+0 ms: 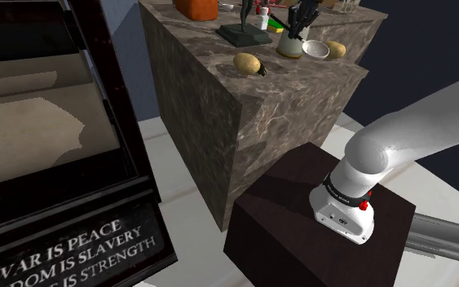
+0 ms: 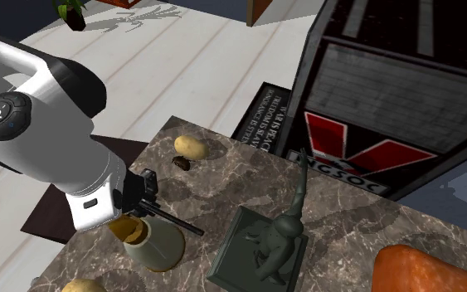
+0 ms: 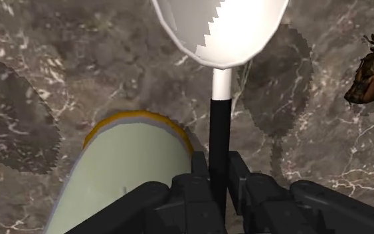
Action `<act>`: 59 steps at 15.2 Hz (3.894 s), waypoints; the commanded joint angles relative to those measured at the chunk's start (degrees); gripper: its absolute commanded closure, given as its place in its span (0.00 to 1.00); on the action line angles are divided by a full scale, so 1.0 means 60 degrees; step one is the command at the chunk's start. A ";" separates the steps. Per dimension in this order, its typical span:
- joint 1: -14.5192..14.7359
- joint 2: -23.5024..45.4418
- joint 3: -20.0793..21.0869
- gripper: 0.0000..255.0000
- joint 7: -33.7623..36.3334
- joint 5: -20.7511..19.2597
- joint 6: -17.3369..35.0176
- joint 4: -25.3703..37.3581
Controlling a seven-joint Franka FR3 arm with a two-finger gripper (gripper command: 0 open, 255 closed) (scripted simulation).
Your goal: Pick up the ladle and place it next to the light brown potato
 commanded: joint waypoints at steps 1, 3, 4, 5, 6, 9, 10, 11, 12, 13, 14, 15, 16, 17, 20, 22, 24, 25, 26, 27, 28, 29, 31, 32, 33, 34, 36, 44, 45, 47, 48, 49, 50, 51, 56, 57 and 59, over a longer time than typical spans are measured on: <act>-0.0059 0.0420 -0.0113 1.00 -0.0045 -0.0052 0.0187 -0.0417; -0.0070 0.0431 -0.0120 1.00 -0.0071 -0.0049 0.0443 -0.0664; -0.0072 0.0440 -0.0127 1.00 -0.0083 -0.0048 0.0572 -0.0785; -0.0069 0.0450 -0.0138 1.00 -0.0094 -0.0048 0.0701 -0.0904; -0.0065 0.0463 -0.0150 1.00 -0.0105 -0.0048 0.0830 -0.1021; -0.0043 0.0472 -0.0176 1.00 -0.0108 -0.0055 0.0928 -0.1108; 0.0006 0.0397 -0.0012 1.00 0.0048 -0.0058 0.4600 -0.0915; 0.0006 0.0397 -0.0012 0.00 0.0048 -0.0058 0.4600 -0.0915; 0.0123 0.0571 -0.0184 0.00 -0.0184 0.0204 0.3969 -0.0328; 0.0232 0.0782 -0.0362 0.00 -0.0399 0.0460 0.3337 0.0289; 0.0282 0.0912 -0.0455 0.00 -0.0512 0.0600 0.2994 0.0635; 0.0292 0.0975 -0.0459 0.00 -0.0528 0.0624 0.3112 0.0578; 0.0304 0.1041 -0.0465 0.00 -0.0544 0.0648 0.3231 0.0523; 0.0317 0.1108 -0.0471 0.00 -0.0561 0.0673 0.3348 0.0471; 0.0357 0.1321 -0.0490 0.00 -0.0617 0.0756 0.3699 0.0326; 0.0377 0.1439 -0.0500 0.00 -0.0649 0.0804 0.3881 0.0257; 0.0372 0.1440 -0.0496 0.00 -0.0650 0.0806 0.3881 0.0258; 0.0370 0.1440 -0.0493 0.00 -0.0651 0.0807 0.3881 0.0258; 0.0367 0.1441 -0.0491 0.00 -0.0652 0.0809 0.3881 0.0258; 0.0365 0.1441 -0.0489 0.00 -0.0653 0.0810 0.3880 0.0259; 0.0362 0.1441 -0.0487 0.00 -0.0654 0.0811 0.3880 0.0258; 0.0360 0.1441 -0.0485 0.00 -0.0654 0.0812 0.3880 0.0258; 0.0360 0.1437 -0.0474 1.00 -0.0629 0.0802 0.3816 0.0322; 0.0366 0.1473 -0.0478 1.00 -0.0633 0.0812 0.3800 0.0373; 0.0363 0.1476 -0.0489 1.00 -0.0648 0.0817 0.3794 0.0381; 0.0366 0.1482 -0.0482 1.00 -0.0638 0.0816 0.3789 0.0392; 0.0364 0.1488 -0.0493 1.00 -0.0654 0.0822 0.3788 0.0397; 0.0083 0.2817 0.0167 0.00 0.0894 -0.0994 -0.0092 0.2215; 0.0092 0.2913 0.0188 0.00 0.0961 -0.1083 -0.0341 0.2332; 0.0088 0.2936 0.0171 0.00 0.0962 -0.1085 -0.0088 0.2102; 0.0082 0.2951 0.0167 0.00 0.0961 -0.1085 0.0039 0.1990; 0.0075 0.2968 0.0163 0.00 0.0960 -0.1085 0.0165 0.1881; 0.0068 0.2987 0.0159 0.00 0.0959 -0.1084 0.0292 0.1774; 0.0061 0.3008 0.0154 0.00 0.0957 -0.1083 0.0418 0.1668; 0.0046 0.3046 0.0151 0.00 0.0954 -0.1080 0.0617 0.1507; 0.0043 0.3046 0.0154 0.00 0.0954 -0.1080 0.0617 0.1507; 0.0036 0.3046 0.0160 0.00 0.0953 -0.1079 0.0617 0.1507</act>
